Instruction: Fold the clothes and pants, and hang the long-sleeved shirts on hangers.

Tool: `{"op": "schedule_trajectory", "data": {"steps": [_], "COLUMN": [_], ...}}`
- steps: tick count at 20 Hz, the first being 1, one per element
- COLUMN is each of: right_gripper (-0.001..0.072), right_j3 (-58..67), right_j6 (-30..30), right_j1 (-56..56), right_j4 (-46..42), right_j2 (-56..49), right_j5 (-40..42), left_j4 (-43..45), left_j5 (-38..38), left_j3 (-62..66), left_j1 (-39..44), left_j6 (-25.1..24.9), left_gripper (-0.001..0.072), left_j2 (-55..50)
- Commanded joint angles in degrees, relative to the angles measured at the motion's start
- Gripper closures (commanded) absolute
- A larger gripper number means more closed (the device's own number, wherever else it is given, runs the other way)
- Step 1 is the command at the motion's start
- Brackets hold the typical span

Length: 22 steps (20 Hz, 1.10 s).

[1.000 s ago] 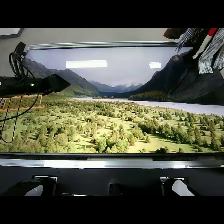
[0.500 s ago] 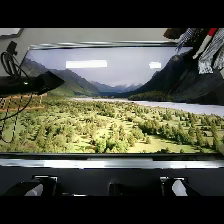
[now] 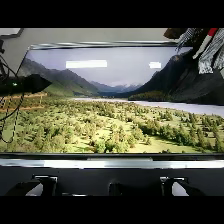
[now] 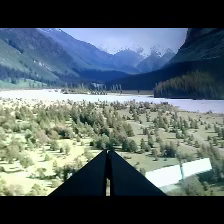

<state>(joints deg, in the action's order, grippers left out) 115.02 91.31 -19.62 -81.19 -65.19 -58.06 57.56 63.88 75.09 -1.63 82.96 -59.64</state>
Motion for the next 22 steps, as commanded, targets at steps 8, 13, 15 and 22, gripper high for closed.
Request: {"op": "schedule_trajectory", "data": {"steps": [8,13,15,22], "right_gripper": [0.0688,0.0685,0.0685,0.0685], "right_j3": [-42.03,-51.87,-52.06,-52.02], "right_j6": [-7.45,-4.79,-6.01,-6.03], "right_j1": [30.18,31.23,31.23,31.23], "right_j4": [-4.13,-3.61,-3.74,-3.56], "right_j2": [6.14,7.08,7.1,7.1], "right_j5": [-12.07,-9.92,-10.54,-10.82], "left_j4": [17.09,20.46,20.94,20.92], "left_j5": [2.36,-3.78,-4.17,-4.5], "left_j3": [-12.81,-13.77,-13.77,-13.77], "left_j1": [-0.07,2.1,2.43,2.43], "left_j6": [0.24,1.03,1.03,1.05], "left_gripper": [0.069,0.069,0.0685,0.0678], "left_j2": [9.42,8.35,8.13,8.17]}}
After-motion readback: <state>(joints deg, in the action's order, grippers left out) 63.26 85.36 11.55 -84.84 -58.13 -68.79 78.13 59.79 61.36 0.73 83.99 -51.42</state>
